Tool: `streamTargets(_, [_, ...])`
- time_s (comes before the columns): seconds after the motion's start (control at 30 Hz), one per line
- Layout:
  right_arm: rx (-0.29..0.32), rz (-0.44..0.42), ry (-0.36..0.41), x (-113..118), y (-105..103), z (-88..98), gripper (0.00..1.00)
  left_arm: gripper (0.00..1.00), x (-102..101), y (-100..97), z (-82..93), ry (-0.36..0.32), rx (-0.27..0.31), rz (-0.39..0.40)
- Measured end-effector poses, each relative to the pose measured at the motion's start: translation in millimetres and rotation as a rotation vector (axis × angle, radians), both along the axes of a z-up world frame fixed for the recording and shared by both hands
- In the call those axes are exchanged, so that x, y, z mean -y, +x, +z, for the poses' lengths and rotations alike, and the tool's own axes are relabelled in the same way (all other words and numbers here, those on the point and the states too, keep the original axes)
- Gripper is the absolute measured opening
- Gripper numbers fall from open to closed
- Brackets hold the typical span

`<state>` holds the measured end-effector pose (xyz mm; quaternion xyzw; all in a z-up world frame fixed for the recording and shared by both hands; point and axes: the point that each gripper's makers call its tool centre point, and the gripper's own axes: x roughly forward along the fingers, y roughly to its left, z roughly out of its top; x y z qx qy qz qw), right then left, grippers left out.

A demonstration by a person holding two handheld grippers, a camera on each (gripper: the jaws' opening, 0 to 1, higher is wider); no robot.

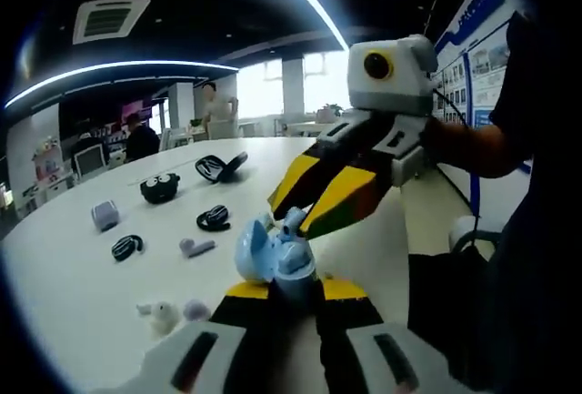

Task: Pick up the earbuds from the table and place the earbuds into the earbud case

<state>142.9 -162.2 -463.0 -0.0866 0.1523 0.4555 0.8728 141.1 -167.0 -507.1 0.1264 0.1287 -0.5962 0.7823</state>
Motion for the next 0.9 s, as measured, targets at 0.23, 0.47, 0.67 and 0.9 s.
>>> streamTargets(0.23, [-0.026,0.012,0.005,1.0,2.7,1.5,0.11,0.19,-0.3,0.1,0.2,0.002,0.001,-0.003])
streamTargets(0.47, [-0.012,0.05,-0.036,1.0,0.4,0.0,0.11,0.19,-1.0,0.1,0.3,0.003,-0.001,-0.004])
streamTargets(0.67, [-0.026,0.067,-0.038,2.0,-0.3,1.3,0.1,0.19,-1.4,0.4,0.6,0.007,-0.003,-0.005])
streamTargets(0.9, [-0.022,0.045,-0.037,8.0,3.1,2.9,0.09,0.19,-0.7,0.7,0.9,0.022,0.005,-0.011])
